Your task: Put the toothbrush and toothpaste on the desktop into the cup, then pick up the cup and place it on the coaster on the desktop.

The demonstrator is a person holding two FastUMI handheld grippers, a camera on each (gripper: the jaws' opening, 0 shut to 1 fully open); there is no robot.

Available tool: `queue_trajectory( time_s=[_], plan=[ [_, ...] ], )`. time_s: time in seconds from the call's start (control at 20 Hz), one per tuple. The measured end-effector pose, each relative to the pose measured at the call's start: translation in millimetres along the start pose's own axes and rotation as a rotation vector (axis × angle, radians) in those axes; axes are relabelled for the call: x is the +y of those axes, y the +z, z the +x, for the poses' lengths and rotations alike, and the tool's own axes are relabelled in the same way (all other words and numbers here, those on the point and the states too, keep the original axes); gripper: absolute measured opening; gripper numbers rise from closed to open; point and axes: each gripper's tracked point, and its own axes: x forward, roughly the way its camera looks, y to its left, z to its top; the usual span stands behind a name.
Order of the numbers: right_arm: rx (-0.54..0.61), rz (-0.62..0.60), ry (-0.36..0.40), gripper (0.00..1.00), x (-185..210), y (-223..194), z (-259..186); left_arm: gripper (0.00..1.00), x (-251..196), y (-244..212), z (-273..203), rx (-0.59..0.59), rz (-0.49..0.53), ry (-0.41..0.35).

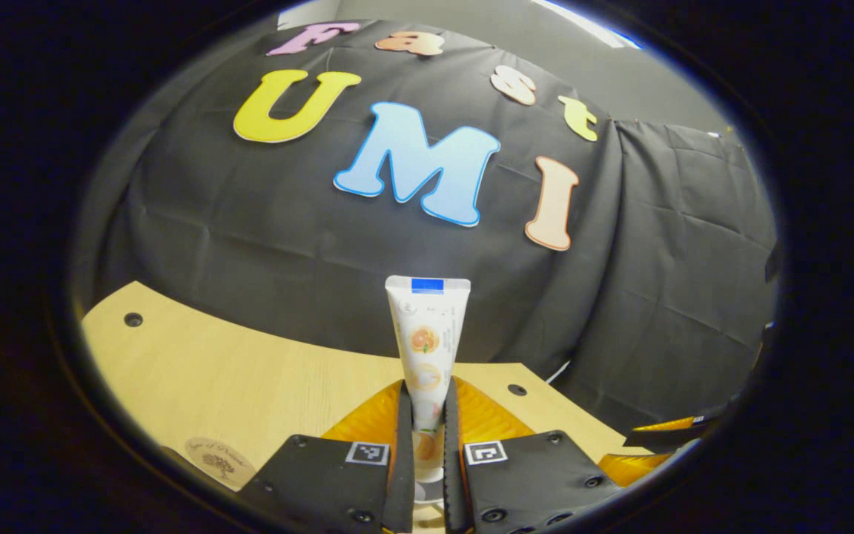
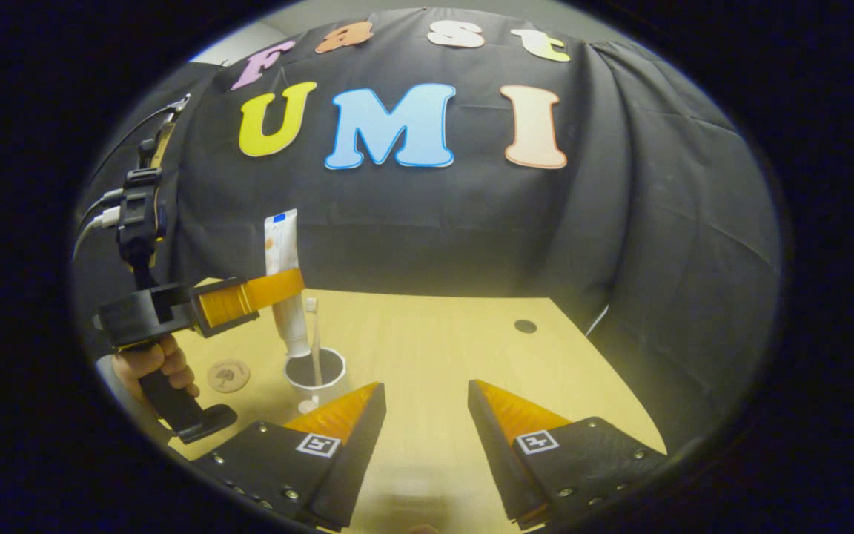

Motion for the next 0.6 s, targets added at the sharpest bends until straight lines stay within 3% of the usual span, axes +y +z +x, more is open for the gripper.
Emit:
queue_trajectory(
  time_s=[0.2,0.6],
  plan=[
    [0.028,0.028,0.000,0.71,0,-10,-2,0.20,-2,-30,6,0.014,0.055,0.005],
    [0.043,0.037,0.009,0.71,4,-14,1,0.24,0,-62,16,0.082,0.053,-0.001]
  ],
)
